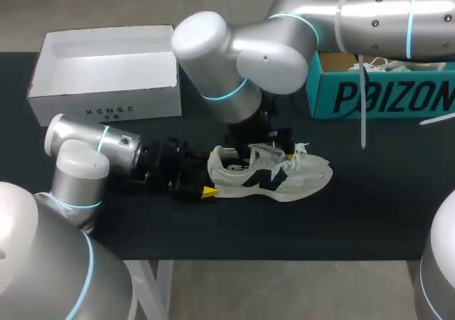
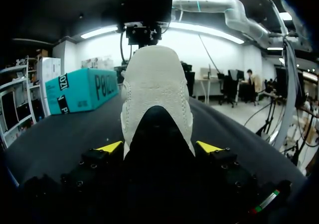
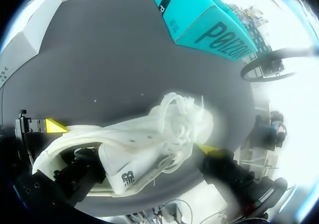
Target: Take the shoe out of the shoebox, open the shoe tongue, remove and reinsert the insole, then place the shoe into the shoebox
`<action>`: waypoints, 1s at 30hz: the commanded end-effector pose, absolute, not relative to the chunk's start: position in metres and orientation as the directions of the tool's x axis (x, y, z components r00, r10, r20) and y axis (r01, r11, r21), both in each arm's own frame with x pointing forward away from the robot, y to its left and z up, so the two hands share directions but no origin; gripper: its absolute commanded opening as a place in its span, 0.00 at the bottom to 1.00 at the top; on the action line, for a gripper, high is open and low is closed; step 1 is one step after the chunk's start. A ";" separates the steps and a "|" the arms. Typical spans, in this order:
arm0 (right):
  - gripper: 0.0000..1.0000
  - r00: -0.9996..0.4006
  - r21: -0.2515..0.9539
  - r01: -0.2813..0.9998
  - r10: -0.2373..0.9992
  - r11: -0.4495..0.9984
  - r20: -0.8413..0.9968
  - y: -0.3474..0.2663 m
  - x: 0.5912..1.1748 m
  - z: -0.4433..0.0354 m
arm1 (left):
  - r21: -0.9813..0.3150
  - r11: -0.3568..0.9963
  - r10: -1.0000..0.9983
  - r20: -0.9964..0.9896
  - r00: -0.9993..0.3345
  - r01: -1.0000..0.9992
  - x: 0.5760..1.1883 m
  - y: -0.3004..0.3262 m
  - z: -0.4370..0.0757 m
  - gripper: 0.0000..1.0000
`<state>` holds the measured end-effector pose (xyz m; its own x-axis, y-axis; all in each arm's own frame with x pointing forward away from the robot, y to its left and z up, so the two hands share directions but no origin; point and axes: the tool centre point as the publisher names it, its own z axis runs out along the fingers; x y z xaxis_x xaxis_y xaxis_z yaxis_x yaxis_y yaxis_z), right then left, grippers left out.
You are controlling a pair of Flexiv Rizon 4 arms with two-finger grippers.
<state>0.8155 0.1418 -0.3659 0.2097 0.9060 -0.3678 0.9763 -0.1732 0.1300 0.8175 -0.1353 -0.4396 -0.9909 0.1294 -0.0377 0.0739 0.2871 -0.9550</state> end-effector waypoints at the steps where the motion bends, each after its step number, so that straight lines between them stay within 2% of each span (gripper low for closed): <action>1: 1.00 0.211 0.129 0.976 0.907 -0.175 -0.364 0.137 0.815 -0.367 | -0.955 0.287 0.129 -0.038 -0.991 0.074 0.817 -0.138 -0.443 0.00; 4: 1.00 0.213 0.127 0.976 0.907 -0.179 -0.363 0.135 0.816 -0.367 | -0.955 0.287 0.129 -0.038 -0.991 0.074 0.817 -0.138 -0.443 0.00; 5: 0.89 0.215 0.127 0.975 0.907 -0.180 -0.364 0.134 0.815 -0.367 | -0.955 0.287 0.129 -0.038 -0.991 0.074 0.817 -0.138 -0.443 0.00; 6: 0.58 0.215 0.128 0.975 0.907 -0.180 -0.363 0.133 0.815 -0.366 | -0.955 0.287 0.129 -0.038 -0.991 0.074 0.817 -0.138 -0.443 0.00; 7: 0.43 0.216 0.129 0.975 0.906 -0.180 -0.363 0.133 0.815 -0.365 | -0.955 0.287 0.129 -0.038 -0.991 0.074 0.817 -0.138 -0.443 0.00; 8: 0.33 0.217 0.130 0.975 0.907 -0.181 -0.362 0.132 0.815 -0.364 | -0.955 0.287 0.129 -0.038 -0.991 0.074 0.817 -0.138 -0.443 0.00; 10: 0.06 0.220 0.132 0.974 0.907 -0.183 -0.359 0.131 0.815 -0.363 | -0.955 0.287 0.129 -0.038 -0.991 0.074 0.817 -0.138 -0.443 0.00; 11: 0.00 0.221 0.133 0.974 0.907 -0.184 -0.358 0.130 0.815 -0.363 | -0.955 0.287 0.129 -0.038 -0.991 0.074 0.817 -0.138 -0.443 0.00; 22: 0.00 0.259 0.139 0.965 0.907 -0.224 -0.333 0.116 0.813 -0.354 | -0.955 0.287 0.129 -0.038 -0.991 0.074 0.817 -0.138 -0.443 0.00; 24: 0.22 0.263 0.140 0.963 0.907 -0.229 -0.330 0.114 0.812 -0.353 | -0.955 0.287 0.129 -0.038 -0.991 0.074 0.817 -0.138 -0.443 0.00; 26: 0.33 0.271 0.144 0.961 0.907 -0.236 -0.322 0.113 0.810 -0.352 | -0.955 0.287 0.129 -0.038 -0.991 0.074 0.817 -0.138 -0.443 0.00; 30: 0.34 0.275 0.147 0.960 0.907 -0.240 -0.318 0.113 0.809 -0.351 | -0.955 0.287 0.129 -0.038 -0.991 0.074 0.817 -0.138 -0.443 0.00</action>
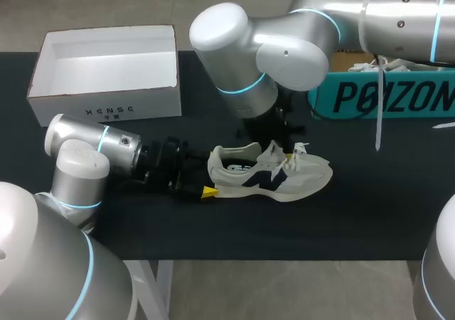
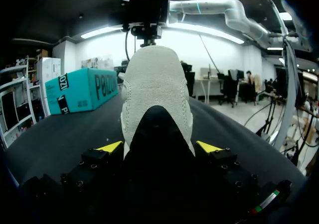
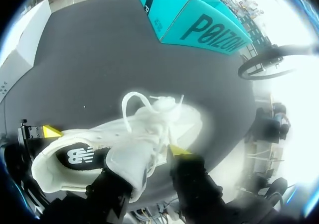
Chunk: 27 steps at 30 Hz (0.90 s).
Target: Take the shoe out of the shoebox, open the shoe tongue, remove and reinsert the insole, then place the shoe into the shoebox
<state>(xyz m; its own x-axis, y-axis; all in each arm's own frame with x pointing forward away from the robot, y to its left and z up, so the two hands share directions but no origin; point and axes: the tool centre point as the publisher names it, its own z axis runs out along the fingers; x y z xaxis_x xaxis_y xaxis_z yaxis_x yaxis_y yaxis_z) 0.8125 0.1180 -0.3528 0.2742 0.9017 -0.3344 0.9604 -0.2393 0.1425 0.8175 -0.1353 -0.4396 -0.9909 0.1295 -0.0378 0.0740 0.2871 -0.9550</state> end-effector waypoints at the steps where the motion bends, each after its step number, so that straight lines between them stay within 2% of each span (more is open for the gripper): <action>1: 0.34 0.277 0.148 0.959 0.907 -0.241 -0.317 0.113 0.809 -0.350 | -0.955 0.287 0.129 -0.038 -0.991 0.074 0.817 -0.138 -0.443 0.00; 4: 0.29 0.281 0.150 0.958 0.909 -0.245 -0.309 0.111 0.809 -0.348 | -0.955 0.287 0.129 -0.038 -0.991 0.074 0.817 -0.138 -0.443 0.00; 6: 0.13 0.285 0.152 0.957 0.910 -0.249 -0.301 0.110 0.810 -0.346 | -0.955 0.287 0.129 -0.038 -0.991 0.074 0.817 -0.138 -0.443 0.00; 7: 0.00 0.289 0.153 0.955 0.911 -0.254 -0.293 0.108 0.810 -0.345 | -0.955 0.287 0.129 -0.038 -0.991 0.074 0.817 -0.138 -0.443 0.00; 18: 0.00 0.344 0.126 0.938 0.910 -0.323 -0.232 0.084 0.815 -0.343 | -0.955 0.287 0.129 -0.038 -0.991 0.074 0.817 -0.138 -0.443 0.00; 27: 0.00 0.389 0.044 0.921 0.910 -0.387 -0.142 0.065 0.821 -0.344 | -0.955 0.287 0.129 -0.038 -0.991 0.074 0.817 -0.138 -0.443 0.00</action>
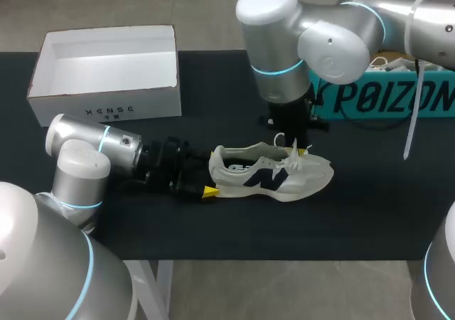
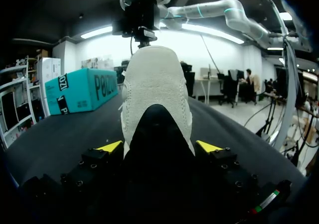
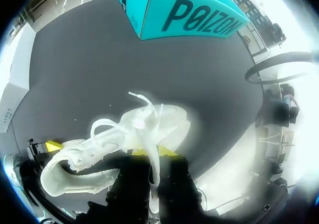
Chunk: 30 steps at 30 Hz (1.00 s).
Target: Take the shoe out of the shoebox, open the shoe tongue, remove and reinsert the insole, then place the shoe into the shoebox
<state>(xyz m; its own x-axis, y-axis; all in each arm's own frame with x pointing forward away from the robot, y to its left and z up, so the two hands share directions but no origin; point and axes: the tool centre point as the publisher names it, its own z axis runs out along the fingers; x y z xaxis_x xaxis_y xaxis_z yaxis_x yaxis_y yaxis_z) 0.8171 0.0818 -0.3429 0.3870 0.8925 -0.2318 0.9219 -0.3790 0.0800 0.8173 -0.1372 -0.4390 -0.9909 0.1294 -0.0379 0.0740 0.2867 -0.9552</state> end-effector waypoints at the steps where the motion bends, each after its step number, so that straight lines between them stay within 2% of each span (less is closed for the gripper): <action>1: 0.00 0.389 0.027 0.921 0.913 -0.389 -0.122 0.064 0.822 -0.345 | -0.955 0.287 0.129 -0.038 -0.991 0.074 0.817 -0.138 -0.443 0.00; 3: 0.00 0.393 0.009 0.919 0.914 -0.394 -0.101 0.061 0.824 -0.344 | -0.955 0.287 0.129 -0.038 -0.991 0.074 0.817 -0.138 -0.443 0.00; 4: 0.04 0.397 0.006 0.917 0.913 -0.398 -0.096 0.060 0.825 -0.344 | -0.955 0.287 0.129 -0.038 -0.991 0.074 0.817 -0.138 -0.443 0.00; 10: 0.48 0.401 -0.010 0.915 0.913 -0.402 -0.071 0.056 0.826 -0.341 | -0.955 0.287 0.129 -0.038 -0.991 0.074 0.817 -0.138 -0.443 0.00; 11: 0.63 0.403 -0.008 0.915 0.913 -0.404 -0.065 0.056 0.826 -0.340 | -0.955 0.287 0.129 -0.038 -0.991 0.074 0.817 -0.138 -0.443 0.00; 12: 0.65 0.404 -0.007 0.914 0.913 -0.405 -0.063 0.056 0.826 -0.338 | -0.955 0.287 0.129 -0.038 -0.991 0.074 0.817 -0.138 -0.443 0.00; 16: 0.50 0.406 -0.002 0.914 0.913 -0.406 -0.050 0.055 0.825 -0.333 | -0.955 0.287 0.129 -0.038 -0.991 0.074 0.817 -0.138 -0.443 0.00; 20: 0.43 0.403 0.006 0.915 0.914 -0.403 -0.038 0.056 0.823 -0.328 | -0.955 0.287 0.129 -0.038 -0.991 0.074 0.817 -0.138 -0.443 0.00; 23: 0.20 0.401 0.009 0.916 0.916 -0.401 -0.028 0.056 0.821 -0.327 | -0.955 0.287 0.129 -0.038 -0.991 0.074 0.817 -0.138 -0.443 0.00; 24: 0.02 0.400 0.010 0.917 0.916 -0.400 -0.028 0.057 0.820 -0.327 | -0.955 0.287 0.129 -0.038 -0.991 0.074 0.817 -0.138 -0.443 0.00; 27: 0.00 0.404 0.004 0.915 0.914 -0.404 -0.028 0.055 0.819 -0.329 | -0.955 0.287 0.129 -0.038 -0.991 0.074 0.817 -0.138 -0.443 0.00; 28: 0.03 0.405 0.002 0.914 0.914 -0.406 -0.028 0.054 0.819 -0.329 | -0.955 0.287 0.129 -0.038 -0.991 0.074 0.817 -0.138 -0.443 0.00; 30: 0.65 0.404 -0.004 0.914 0.914 -0.405 -0.025 0.054 0.819 -0.329 | -0.955 0.287 0.129 -0.038 -0.991 0.074 0.817 -0.138 -0.443 0.00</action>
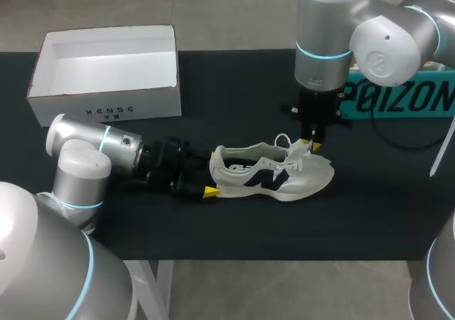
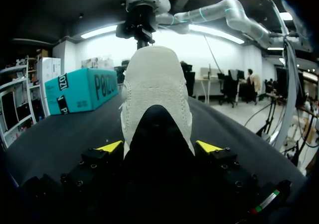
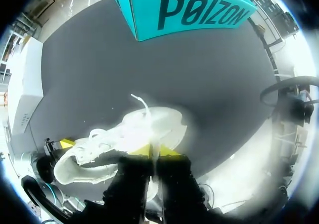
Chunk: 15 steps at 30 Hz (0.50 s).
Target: Take the shoe out of the shoebox, open the shoe tongue, remove and reinsert the insole, then place the shoe into the shoebox
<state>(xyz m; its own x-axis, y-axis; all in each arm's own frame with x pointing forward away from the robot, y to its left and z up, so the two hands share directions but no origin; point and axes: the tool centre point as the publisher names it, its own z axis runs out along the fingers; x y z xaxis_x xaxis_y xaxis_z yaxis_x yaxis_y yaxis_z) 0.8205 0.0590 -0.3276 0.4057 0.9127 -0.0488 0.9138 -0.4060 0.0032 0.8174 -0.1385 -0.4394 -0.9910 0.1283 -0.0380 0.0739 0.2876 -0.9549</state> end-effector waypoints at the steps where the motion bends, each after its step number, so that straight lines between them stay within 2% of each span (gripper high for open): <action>1: 1.00 0.403 -0.004 0.915 0.915 -0.403 -0.022 0.054 0.817 -0.327 | -0.955 0.287 0.129 -0.038 -0.991 0.074 0.817 -0.138 -0.443 0.00; 5: 1.00 0.360 0.008 0.933 0.933 -0.360 -0.002 0.062 0.813 -0.315 | -0.955 0.287 0.129 -0.038 -0.991 0.074 0.817 -0.138 -0.443 0.00; 9: 1.00 0.259 0.034 0.965 0.966 -0.259 0.018 0.073 0.807 -0.291 | -0.955 0.287 0.129 -0.038 -0.991 0.074 0.817 -0.138 -0.443 0.00; 12: 1.00 0.160 0.028 0.987 0.987 -0.159 -0.019 0.085 0.803 -0.275 | -0.955 0.287 0.129 -0.038 -0.991 0.074 0.817 -0.138 -0.443 0.00; 15: 1.00 -0.028 0.026 0.999 0.999 0.028 -0.028 0.102 0.797 -0.260 | -0.955 0.287 0.129 -0.038 -0.991 0.074 0.817 -0.138 -0.443 0.00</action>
